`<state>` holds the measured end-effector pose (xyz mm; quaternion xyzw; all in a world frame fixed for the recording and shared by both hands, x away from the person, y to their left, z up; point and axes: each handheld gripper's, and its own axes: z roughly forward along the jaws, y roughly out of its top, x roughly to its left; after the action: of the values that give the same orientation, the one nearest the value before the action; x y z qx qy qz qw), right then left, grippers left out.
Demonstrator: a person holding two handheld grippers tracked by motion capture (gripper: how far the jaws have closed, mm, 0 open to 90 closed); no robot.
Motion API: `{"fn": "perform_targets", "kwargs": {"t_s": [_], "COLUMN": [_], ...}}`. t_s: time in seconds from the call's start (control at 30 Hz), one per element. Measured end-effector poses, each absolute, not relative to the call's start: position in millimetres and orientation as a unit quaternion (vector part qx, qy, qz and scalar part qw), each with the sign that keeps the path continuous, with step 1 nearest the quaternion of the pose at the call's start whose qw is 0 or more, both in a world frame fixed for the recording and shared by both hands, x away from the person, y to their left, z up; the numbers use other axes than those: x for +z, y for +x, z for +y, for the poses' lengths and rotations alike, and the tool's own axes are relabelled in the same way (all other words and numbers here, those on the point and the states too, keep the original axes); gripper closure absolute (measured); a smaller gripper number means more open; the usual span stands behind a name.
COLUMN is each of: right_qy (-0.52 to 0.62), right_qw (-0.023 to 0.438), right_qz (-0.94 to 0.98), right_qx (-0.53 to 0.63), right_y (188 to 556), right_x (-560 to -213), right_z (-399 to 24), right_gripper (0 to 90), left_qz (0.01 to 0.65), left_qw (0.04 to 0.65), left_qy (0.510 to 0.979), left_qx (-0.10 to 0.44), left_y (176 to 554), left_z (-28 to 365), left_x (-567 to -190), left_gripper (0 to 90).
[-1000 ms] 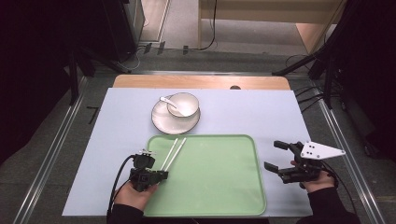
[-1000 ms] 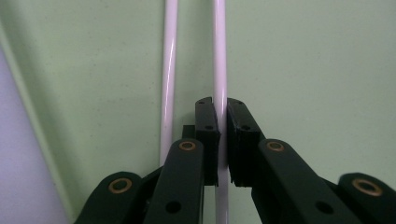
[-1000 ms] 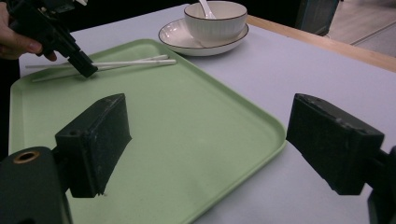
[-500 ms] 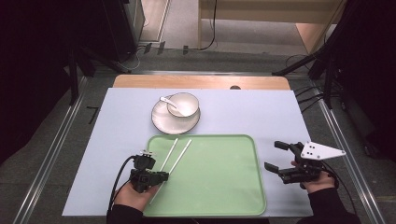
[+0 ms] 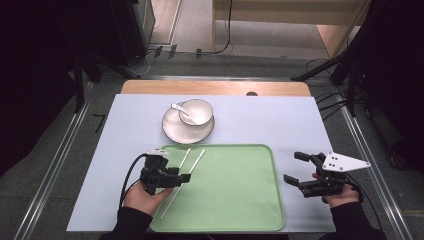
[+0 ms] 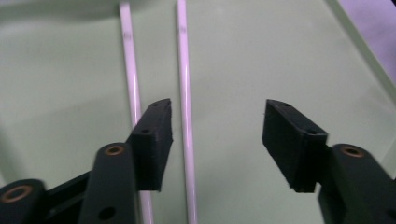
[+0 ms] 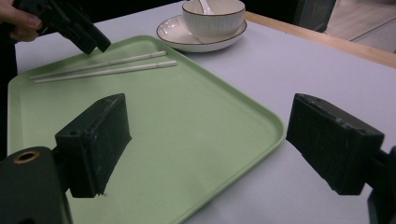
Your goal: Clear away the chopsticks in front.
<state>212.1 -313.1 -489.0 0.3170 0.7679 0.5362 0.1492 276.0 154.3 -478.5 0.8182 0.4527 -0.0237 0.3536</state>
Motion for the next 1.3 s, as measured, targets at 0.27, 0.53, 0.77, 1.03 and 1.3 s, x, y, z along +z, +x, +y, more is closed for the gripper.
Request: {"fn": "perform_targets", "kwargs": {"t_s": [0.27, 0.53, 0.77, 1.03, 1.3], "right_qy": [0.322, 0.325, 0.326, 0.325, 0.324], "right_qw": [0.152, 0.153, 0.154, 0.154, 0.155], "right_qz": [0.766, 0.765, 0.764, 0.764, 0.765], "right_qx": [0.535, 0.534, 0.535, 0.535, 0.535], "right_y": [209, 206, 204, 204, 204], "right_x": [-490, -489, -489, -489, -489], "right_z": [-316, -318, -319, -319, -319], "right_gripper": [13.7, 13.7, 13.7, 13.7, 13.6], "left_qz": [0.424, 0.425, 0.437, 0.47, 0.496], "left_qw": [0.342, 0.321, 0.289, 0.288, 0.293], "left_qy": [0.838, 0.844, 0.85, 0.832, 0.815], "left_qx": [-0.034, -0.068, -0.06, -0.057, -0.064], "left_y": [304, 319, 327, 332, 332], "left_z": [133, 112, 114, 139, 163], "left_x": [-483, -496, -509, -508, -507], "left_gripper": [42.1, 90.0, 90.0, 90.0, 86.1]}}
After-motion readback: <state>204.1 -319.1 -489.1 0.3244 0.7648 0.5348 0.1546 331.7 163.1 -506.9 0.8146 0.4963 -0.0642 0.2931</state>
